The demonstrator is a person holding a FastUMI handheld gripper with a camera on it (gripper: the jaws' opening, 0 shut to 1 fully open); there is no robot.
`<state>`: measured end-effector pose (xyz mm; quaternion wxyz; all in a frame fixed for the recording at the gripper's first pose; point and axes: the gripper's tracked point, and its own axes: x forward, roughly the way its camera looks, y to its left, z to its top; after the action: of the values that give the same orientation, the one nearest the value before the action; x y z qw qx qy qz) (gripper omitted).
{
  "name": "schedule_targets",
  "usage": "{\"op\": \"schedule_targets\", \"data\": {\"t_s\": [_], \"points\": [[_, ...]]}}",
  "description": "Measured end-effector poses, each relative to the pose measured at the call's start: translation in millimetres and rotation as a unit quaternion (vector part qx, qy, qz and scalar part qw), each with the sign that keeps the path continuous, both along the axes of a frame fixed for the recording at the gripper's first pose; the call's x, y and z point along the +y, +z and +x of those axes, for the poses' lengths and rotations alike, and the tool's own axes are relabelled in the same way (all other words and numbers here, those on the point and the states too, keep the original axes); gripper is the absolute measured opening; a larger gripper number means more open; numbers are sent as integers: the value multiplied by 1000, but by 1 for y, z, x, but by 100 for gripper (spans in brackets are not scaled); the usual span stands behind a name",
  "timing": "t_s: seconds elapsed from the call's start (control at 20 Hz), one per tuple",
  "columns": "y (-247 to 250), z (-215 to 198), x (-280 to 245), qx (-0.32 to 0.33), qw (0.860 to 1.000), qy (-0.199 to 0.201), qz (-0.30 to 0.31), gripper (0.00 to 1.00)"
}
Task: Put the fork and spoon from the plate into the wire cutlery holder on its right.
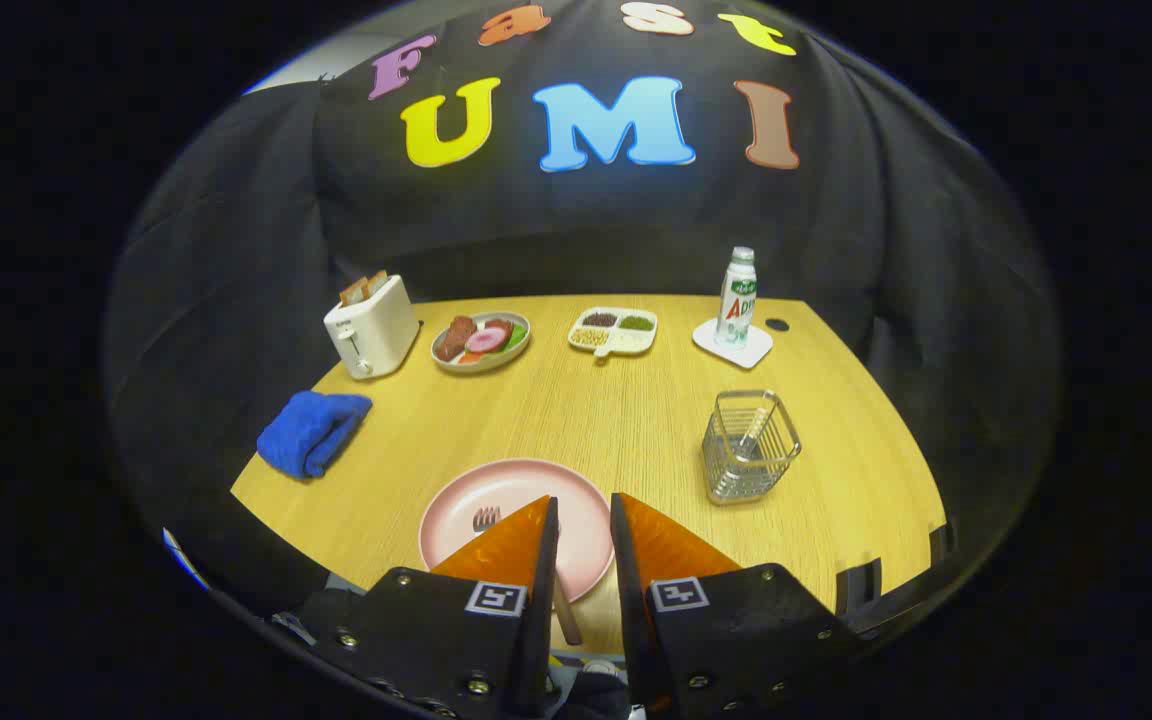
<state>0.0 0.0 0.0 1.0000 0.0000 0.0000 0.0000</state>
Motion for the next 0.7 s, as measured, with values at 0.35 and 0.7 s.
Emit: {"op": "schedule_targets", "data": {"t_s": [0.35,0.7], "points": [[90,-30,0,-135,990,-15,-23,31],[64,-5,3,-89,995,-3,-34,31]]}}
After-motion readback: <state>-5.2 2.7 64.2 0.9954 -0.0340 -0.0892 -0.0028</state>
